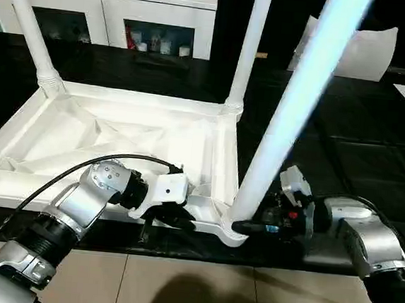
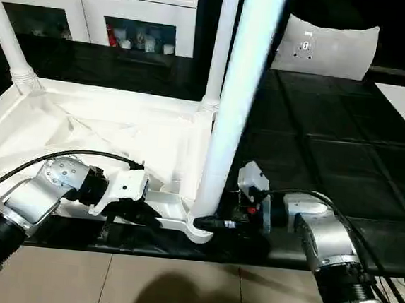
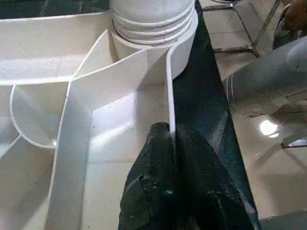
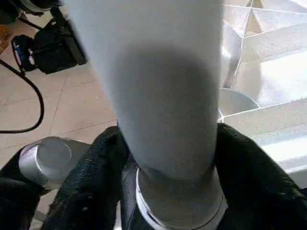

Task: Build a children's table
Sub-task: Rotate leg to tighten

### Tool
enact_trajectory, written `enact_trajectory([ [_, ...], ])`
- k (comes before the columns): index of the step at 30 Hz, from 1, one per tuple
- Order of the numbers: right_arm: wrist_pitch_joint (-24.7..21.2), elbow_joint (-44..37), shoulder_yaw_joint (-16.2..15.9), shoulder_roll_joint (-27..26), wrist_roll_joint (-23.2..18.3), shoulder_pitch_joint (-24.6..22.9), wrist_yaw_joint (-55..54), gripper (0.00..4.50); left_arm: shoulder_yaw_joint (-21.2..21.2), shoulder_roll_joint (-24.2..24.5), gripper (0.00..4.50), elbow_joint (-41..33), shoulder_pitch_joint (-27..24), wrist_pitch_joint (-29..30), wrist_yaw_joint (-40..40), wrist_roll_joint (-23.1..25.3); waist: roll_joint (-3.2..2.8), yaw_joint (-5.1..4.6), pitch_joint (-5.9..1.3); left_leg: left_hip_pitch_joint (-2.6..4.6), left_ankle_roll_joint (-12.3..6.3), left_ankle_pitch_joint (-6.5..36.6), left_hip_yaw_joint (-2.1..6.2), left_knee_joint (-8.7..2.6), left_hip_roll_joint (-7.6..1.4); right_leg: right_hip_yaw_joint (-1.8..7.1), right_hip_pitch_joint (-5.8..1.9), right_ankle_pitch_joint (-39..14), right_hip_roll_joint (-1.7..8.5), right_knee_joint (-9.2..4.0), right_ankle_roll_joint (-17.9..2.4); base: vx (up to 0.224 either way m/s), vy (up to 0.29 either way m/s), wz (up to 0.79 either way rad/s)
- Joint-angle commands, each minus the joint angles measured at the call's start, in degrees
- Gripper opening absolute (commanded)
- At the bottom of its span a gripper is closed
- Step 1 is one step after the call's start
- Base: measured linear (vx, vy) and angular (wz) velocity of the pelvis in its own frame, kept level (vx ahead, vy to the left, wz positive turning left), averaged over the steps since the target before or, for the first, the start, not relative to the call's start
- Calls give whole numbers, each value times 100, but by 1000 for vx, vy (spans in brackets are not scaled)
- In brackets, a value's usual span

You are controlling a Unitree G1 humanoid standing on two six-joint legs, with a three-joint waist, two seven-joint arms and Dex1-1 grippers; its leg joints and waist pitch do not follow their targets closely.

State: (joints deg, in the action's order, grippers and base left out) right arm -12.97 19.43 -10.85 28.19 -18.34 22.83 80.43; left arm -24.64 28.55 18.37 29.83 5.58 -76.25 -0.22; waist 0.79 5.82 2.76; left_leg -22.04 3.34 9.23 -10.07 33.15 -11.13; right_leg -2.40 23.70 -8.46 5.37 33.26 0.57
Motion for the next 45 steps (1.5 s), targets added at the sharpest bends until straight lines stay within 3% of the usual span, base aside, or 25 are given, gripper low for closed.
enact_trajectory([
  [1,-139,-18,-74,52,-69,34,202,237,-148,-16,0,-62,-1,-147,-151,65,25,-8,-379,130,-186,1479,-23,-383,-180,129,-260,-1369,202,-273,-1338,0,0,0],
  [9,-606,-253,-104,-58,-184,-158,0,207,-70,-105,0,-74,-58,91,-22,-41,9,5,-370,138,-70,1675,-12,-396,-177,136,-249,-1628,204,-294,-1256,0,0,0],
  [14,-736,-518,-3,-467,-87,-372,-867,207,221,-501,0,-51,39,720,615,-172,14,-1,-350,148,8,1857,1,-411,-167,139,-229,-1929,215,-324,-1171,0,0,0],
  [16,-795,-543,68,-790,67,-390,-1550,206,335,-704,0,-60,99,1028,936,-207,23,-79,-299,155,172,2331,35,-428,-144,131,-172,-2738,213,-399,-911,0,0,0],
  [17,-858,-479,205,-1198,171,-354,-2295,205,439,-940,0,-52,143,1266,1244,-252,-2,-130,-294,168,259,2484,62,-425,-125,117,-150,-3102,224,-433,-786,0,0,0],
  [19,-893,-394,352,-1540,190,-302,-2848,203,550,-1180,0,-9,196,1497,1584,-274,23,-230,-296,114,339,2586,119,-435,-90,55,-194,-3602,245,-469,-533,0,0,0],
  [20,-904,-349,397,-1651,204,-274,-3035,203,587,-1265,0,17,216,1554,1714,-270,-4,-255,-305,126,342,2637,132,-430,-91,47,-187,-3688,250,-493,-473,0,0,0],
  [21,-920,-329,427,-1737,226,-255,-3182,202,615,-1335,0,36,233,1600,1829,-256,9,-315,-310,135,310,2695,138,-419,-90,37,-171,-3698,243,-520,-432,0,0,0],
  [24,-939,-252,527,-2073,336,-173,-3786,201,719,-1604,0,138,330,1783,2322,-134,-1,-426,-312,120,239,2754,146,-438,-87,20,-170,-3468,215,-538,-489,0,0,0],
  [25,-989,-119,683,-2439,413,-63,-4504,201,825,-1873,0,251,443,1948,2824,-30,4,-461,-307,121,240,2743,138,-434,-75,20,-152,-3486,209,-554,-494,0,0,0],
  [27,-1041,108,916,-2822,562,86,-5330,201,988,-2186,0,372,573,2076,3400,66,2,-483,-322,127,236,2718,142,-422,-66,14,-152,-3479,211,-562,-483,0,0,0],
  [29,-972,186,982,-2934,600,126,-5498,201,1042,-2291,0,434,632,2075,3626,124,3,-497,-329,140,206,2730,133,-420,-64,21,-139,-3363,199,-569,-500,0,0,0],
  [31,-845,225,985,-2961,629,143,-5522,257,1051,-2339,0,490,680,2049,3750,166,-7,-485,-353,127,116,2582,106,-421,-76,62,-146,-2832,184,-534,-642,0,0,0],
  [33,-726,252,990,-2965,618,156,-5525,273,1034,-2352,0,534,719,1997,3800,202,-7,-468,-362,106,42,2424,77,-418,-77,85,-156,-2466,178,-502,-765,0,0,0],
  [38,-440,258,1045,-2773,737,110,-5338,323,900,-2134,0,501,654,1914,3425,257,-17,-409,-375,76,-34,2077,47,-418,-84,104,-209,-2011,180,-446,-919,0,0,0],
  [42,-196,65,983,-2193,665,47,-4512,361,786,-1734,0,408,483,1750,2799,159,-21,-359,-387,57,-109,1790,34,-411,-91,106,-257,-1785,184,-413,-978,0,0,0],
  [45,-76,-105,783,-1628,660,-30,-3701,371,690,-1439,0,373,393,1518,2265,83,-19,-315,-411,59,-195,1479,20,-384,-97,105,-287,-1312,178,-366,-1114,0,0,0],
])
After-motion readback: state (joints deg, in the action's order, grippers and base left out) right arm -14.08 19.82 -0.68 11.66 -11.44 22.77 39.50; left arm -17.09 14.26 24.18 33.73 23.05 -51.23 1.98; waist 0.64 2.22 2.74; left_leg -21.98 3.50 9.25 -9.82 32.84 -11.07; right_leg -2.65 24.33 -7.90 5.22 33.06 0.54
